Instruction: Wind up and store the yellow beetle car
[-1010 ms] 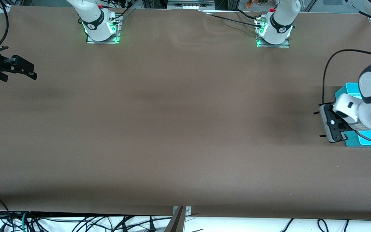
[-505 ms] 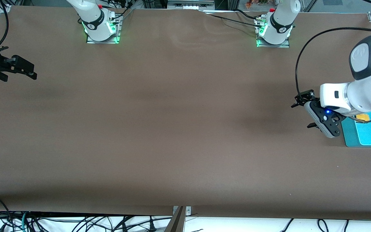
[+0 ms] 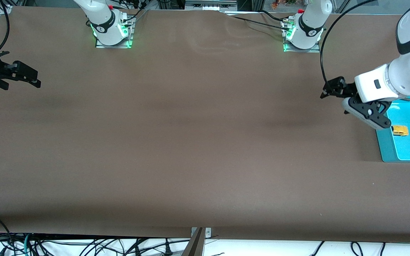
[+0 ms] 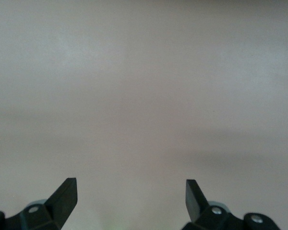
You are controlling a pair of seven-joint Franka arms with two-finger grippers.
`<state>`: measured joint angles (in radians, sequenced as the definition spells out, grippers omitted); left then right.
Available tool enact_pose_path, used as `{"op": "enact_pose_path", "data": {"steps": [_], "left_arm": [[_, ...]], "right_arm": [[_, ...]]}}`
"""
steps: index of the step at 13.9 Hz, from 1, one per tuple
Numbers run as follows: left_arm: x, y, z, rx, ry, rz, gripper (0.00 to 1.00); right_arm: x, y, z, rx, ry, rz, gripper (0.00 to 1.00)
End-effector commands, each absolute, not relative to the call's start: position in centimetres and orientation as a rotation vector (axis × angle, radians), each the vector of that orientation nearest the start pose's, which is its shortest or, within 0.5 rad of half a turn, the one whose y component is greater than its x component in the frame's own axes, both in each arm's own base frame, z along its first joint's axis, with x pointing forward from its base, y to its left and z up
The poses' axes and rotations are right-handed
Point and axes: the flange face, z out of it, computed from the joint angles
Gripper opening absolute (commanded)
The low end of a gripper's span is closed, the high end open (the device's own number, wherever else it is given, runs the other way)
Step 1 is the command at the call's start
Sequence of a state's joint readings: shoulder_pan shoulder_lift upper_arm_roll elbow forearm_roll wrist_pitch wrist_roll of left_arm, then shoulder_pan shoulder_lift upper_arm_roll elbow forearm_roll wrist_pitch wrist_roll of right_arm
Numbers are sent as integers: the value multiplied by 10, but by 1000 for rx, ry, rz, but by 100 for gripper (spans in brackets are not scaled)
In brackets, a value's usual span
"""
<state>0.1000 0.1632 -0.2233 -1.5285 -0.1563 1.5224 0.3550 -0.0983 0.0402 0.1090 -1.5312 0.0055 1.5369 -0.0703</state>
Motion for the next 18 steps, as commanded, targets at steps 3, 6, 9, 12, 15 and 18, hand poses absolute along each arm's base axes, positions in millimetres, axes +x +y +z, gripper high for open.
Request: {"op": "enact_pose_path", "data": {"steps": [3,6,9,12,15,18], "left_arm": [[568,-80,565,-3275,446,407,100],[571,-68,562,-3217,399,405,100],[576,-50,565,-3140,358,352,100],[588,-38,582,-3154,340,196,100],[589,-18,584,-3165,255,176,100],[581,-19,590,-3168,11,202,100]], "right_arm": [[563,5,623,-3131,-108,64,100],[563,5,623,-3133,-108,64,100],[563,5,623,-3133,-108,69,100],[562,7,623,-3130,-111,69,100],[562,6,623,-3128,-104,71,100],[562,6,622,-3127,-96,74,100]]}}
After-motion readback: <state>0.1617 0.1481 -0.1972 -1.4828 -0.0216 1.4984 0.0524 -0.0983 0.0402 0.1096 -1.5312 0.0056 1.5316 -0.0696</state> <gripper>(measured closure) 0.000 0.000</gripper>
